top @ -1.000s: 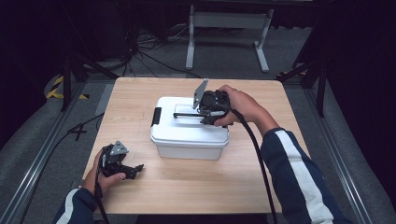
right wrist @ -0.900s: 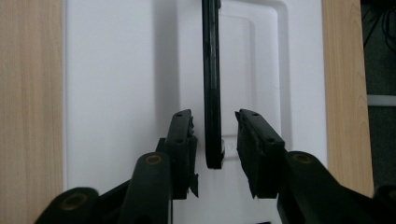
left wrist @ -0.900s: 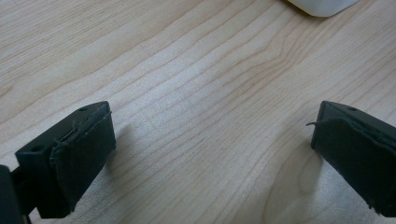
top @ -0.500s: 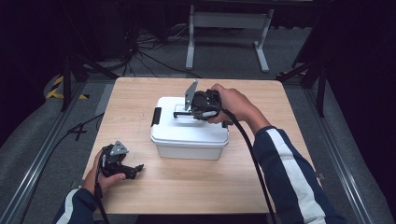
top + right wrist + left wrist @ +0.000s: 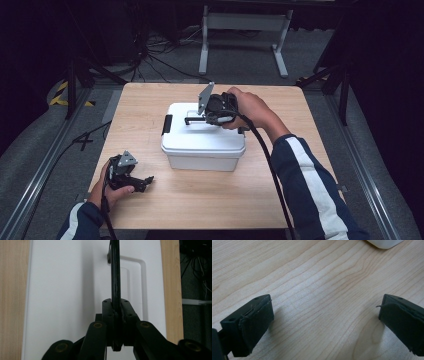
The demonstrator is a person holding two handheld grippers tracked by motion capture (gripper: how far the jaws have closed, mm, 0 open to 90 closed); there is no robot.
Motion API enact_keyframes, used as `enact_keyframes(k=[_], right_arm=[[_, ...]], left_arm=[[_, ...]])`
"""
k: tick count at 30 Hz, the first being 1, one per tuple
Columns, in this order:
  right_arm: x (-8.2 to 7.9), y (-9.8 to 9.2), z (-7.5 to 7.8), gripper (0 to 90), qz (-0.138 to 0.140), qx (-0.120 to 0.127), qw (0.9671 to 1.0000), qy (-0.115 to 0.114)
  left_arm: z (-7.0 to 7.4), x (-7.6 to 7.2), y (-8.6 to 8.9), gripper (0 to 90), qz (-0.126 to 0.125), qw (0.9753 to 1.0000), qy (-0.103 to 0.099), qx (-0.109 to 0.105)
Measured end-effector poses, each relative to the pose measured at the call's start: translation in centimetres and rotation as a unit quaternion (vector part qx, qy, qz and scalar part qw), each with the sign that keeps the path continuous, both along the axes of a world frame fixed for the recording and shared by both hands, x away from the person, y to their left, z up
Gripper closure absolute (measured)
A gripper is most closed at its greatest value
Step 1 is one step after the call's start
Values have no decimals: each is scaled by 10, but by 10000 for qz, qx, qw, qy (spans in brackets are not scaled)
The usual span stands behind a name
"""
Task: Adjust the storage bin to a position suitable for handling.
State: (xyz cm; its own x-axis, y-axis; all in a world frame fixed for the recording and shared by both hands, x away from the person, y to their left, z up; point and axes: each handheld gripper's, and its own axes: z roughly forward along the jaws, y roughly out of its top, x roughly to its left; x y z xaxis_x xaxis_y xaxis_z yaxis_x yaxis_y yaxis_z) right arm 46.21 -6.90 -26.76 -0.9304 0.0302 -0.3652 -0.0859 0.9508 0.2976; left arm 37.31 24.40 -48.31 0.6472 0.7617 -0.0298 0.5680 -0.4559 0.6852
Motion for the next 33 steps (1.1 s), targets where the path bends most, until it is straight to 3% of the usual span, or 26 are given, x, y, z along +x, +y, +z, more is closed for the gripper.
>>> enact_keyframes(k=[7, 15, 24, 33], right_arm=[[-1, -5, 7, 844, 41, 112, 9999, -69], [-3, -20, 27, 844, -5, 304, 9994, -192], [-3, -40, 31, 843, -80, 382, 9991, -183], [-8, -67, 36, 844, -168, 513, 9980, -335]], left_arm=[[0, 0, 0, 2, -5, 10000, 3, -1], [0, 0, 0, 2, -16, 10000, 20, 8], [0, 0, 0, 2, 1, 10000, -4, -1], [0, 0, 0, 2, 1, 10000, 0, 1]])
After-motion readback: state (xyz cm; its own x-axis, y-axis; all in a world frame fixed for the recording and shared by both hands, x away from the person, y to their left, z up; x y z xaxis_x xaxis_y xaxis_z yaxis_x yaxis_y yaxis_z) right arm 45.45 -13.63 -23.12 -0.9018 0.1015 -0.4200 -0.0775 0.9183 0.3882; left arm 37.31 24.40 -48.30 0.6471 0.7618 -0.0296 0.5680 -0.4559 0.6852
